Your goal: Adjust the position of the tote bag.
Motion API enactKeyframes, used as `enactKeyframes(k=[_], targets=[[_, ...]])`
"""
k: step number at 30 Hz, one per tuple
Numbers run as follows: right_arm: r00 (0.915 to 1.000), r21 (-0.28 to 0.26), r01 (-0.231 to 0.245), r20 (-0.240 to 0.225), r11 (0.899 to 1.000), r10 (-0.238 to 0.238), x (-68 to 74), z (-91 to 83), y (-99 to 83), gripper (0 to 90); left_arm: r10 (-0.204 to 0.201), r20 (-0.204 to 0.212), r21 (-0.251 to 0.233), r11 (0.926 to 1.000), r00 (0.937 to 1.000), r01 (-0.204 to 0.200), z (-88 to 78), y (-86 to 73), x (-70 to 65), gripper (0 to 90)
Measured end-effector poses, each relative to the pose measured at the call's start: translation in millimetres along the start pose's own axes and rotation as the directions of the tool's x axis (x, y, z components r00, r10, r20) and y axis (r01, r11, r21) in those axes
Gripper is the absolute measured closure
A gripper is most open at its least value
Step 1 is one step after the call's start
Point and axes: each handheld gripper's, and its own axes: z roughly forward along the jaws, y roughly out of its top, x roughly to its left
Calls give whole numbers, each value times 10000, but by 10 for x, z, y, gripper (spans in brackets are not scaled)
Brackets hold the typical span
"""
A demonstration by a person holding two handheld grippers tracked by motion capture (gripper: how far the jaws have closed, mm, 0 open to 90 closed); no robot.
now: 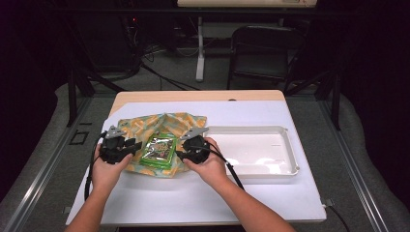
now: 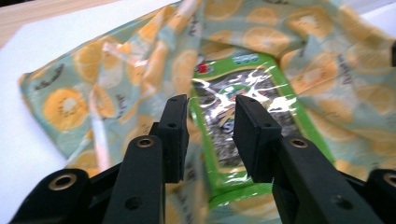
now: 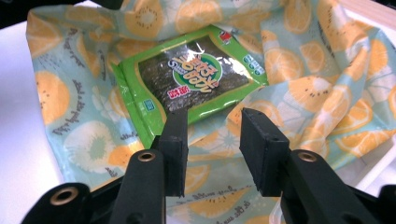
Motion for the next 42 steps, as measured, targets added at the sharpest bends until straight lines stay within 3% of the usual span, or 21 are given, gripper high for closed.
enactKeyframes(k=[4,7,12,25,31,36,42], targets=[[9997,-154,-216,-84,9996,215,-1,1,36,618,-202,658,229,9996,9976,187,45,75,-70,662],[9994,-215,-337,-103,9992,335,16,20,57,619,-244,716,548,9983,9971,205,112,99,-112,668],[9996,-194,-269,-10,9994,269,61,89,122,617,-288,739,1031,9944,9968,211,265,103,-136,667],[9992,846,-406,5,9956,407,51,356,197,630,-409,318,1840,9823,9987,344,451,17,-76,620],[9988,1254,-488,-45,9909,498,73,487,204,630,-621,424,1900,9804,9972,530,484,4,-73,603],[9986,1559,-522,104,9864,512,79,566,220,637,-557,386,1961,9795,9977,471,499,-11,-75,594],[9989,1916,-326,403,9809,254,86,668,200,653,-578,368,1920,9801,9977,497,487,-9,-64,588]])
